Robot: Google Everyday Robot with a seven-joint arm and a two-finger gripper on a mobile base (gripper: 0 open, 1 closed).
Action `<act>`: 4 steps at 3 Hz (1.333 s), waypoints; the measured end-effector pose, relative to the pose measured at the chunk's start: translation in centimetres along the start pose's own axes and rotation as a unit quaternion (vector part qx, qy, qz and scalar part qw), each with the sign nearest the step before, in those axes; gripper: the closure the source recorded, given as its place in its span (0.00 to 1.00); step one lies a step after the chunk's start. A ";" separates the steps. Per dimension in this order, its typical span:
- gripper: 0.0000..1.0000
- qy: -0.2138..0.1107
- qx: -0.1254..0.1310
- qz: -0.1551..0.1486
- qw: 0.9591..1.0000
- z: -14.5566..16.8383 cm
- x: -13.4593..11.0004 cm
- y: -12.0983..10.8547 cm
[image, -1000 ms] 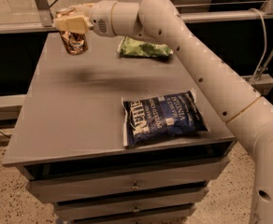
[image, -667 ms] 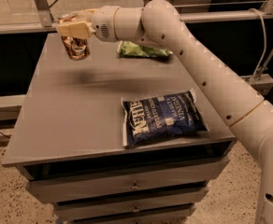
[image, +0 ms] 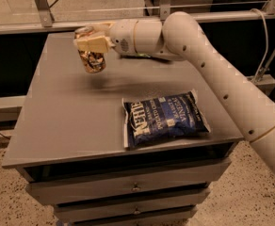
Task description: Place orange can upright
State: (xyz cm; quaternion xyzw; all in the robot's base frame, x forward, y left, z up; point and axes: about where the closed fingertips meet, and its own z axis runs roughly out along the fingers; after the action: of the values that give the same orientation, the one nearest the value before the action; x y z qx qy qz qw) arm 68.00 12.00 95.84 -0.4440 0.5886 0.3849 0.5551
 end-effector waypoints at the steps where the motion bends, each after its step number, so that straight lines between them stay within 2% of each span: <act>1: 1.00 -0.008 -0.020 -0.006 1.000 -1.2 1.5 0.2; 2: 0.74 -0.013 -0.051 -0.023 0.998 -2.3 2.9 0.8; 3: 0.43 -0.013 -0.071 -0.034 0.997 -2.7 3.8 1.6; 4: 0.20 -0.013 -0.081 -0.039 0.996 -2.9 4.3 2.1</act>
Offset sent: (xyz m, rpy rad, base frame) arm -0.0151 -0.0372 -0.0367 0.0086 -0.0621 0.1389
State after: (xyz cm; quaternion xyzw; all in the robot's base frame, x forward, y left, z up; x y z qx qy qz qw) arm 65.10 9.50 91.77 -0.5050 0.5306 0.4155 0.5392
